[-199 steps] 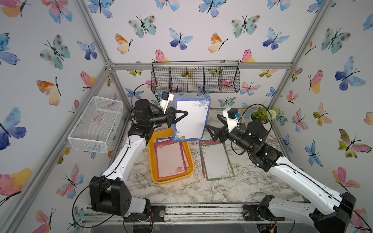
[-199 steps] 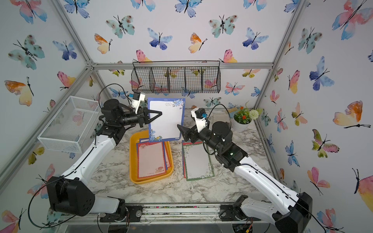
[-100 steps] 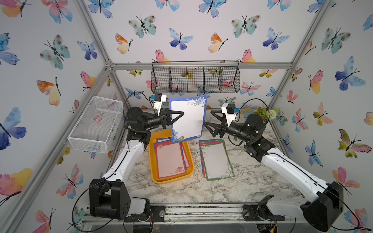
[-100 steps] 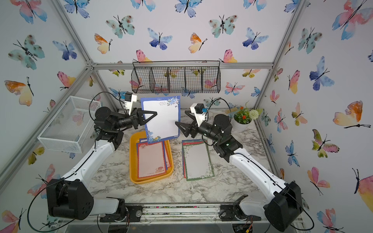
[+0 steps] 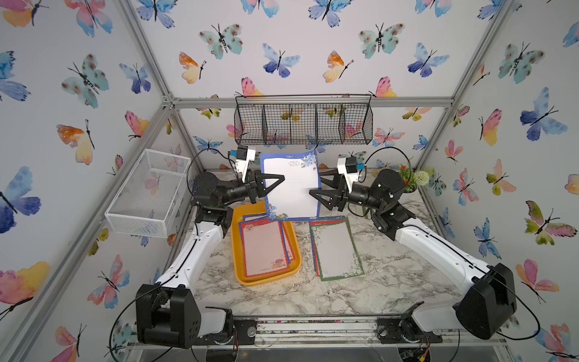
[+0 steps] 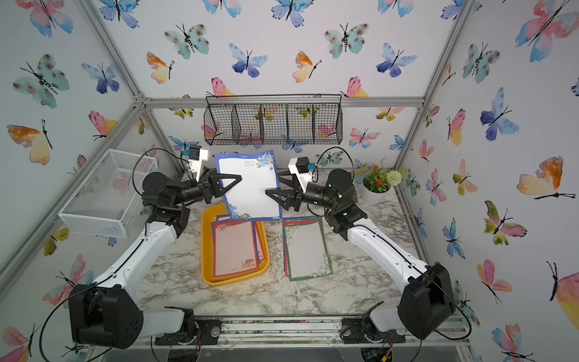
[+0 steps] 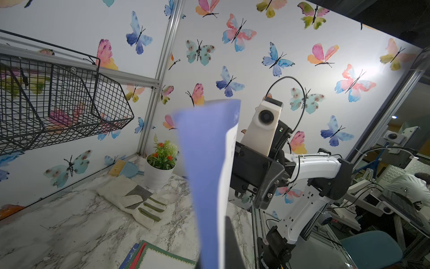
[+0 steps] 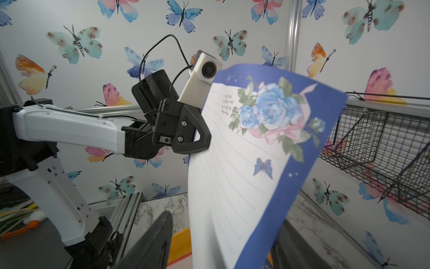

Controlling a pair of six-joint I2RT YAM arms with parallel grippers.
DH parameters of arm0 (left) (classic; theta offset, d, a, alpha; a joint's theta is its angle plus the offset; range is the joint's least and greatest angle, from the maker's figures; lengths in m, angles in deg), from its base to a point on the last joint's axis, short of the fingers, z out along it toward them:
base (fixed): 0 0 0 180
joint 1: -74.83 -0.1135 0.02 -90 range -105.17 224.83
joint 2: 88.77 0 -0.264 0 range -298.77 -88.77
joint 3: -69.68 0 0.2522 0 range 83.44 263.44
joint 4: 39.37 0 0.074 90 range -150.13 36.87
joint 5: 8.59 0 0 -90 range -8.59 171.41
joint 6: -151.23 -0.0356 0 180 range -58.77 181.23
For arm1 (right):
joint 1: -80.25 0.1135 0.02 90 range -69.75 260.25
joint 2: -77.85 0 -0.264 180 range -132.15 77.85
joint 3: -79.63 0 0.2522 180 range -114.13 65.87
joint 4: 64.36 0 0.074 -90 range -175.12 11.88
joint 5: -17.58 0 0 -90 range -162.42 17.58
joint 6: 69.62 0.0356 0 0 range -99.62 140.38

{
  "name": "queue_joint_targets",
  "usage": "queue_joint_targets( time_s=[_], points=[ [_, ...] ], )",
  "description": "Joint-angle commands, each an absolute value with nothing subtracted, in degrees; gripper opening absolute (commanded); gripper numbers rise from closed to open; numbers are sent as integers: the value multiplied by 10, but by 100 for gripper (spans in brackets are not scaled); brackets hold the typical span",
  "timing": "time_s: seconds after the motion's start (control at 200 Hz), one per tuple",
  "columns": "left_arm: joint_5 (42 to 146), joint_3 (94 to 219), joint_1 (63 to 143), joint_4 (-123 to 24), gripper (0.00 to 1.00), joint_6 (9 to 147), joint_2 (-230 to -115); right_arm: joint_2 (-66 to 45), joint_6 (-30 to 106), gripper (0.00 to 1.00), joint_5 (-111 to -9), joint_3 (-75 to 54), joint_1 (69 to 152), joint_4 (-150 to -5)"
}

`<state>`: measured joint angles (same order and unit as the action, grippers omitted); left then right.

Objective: Take out the stationery paper from the storage box
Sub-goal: Pick up the stationery paper from the storage box.

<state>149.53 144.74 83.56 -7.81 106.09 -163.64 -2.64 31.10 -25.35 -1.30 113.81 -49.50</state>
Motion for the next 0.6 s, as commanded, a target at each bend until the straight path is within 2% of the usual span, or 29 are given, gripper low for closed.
queue_joint_targets(
  time_s=[0.0, 0.596],
  points=[
    [1500, 1444, 838, -51, 0, 1065, -1611, -31, 337, 59, -201, -34, 1137, -463],
    [1496, 1423, 839, -50, 0, 1053, -1592, -6, 341, 44, -200, -16, 1136, -475]
  ],
)
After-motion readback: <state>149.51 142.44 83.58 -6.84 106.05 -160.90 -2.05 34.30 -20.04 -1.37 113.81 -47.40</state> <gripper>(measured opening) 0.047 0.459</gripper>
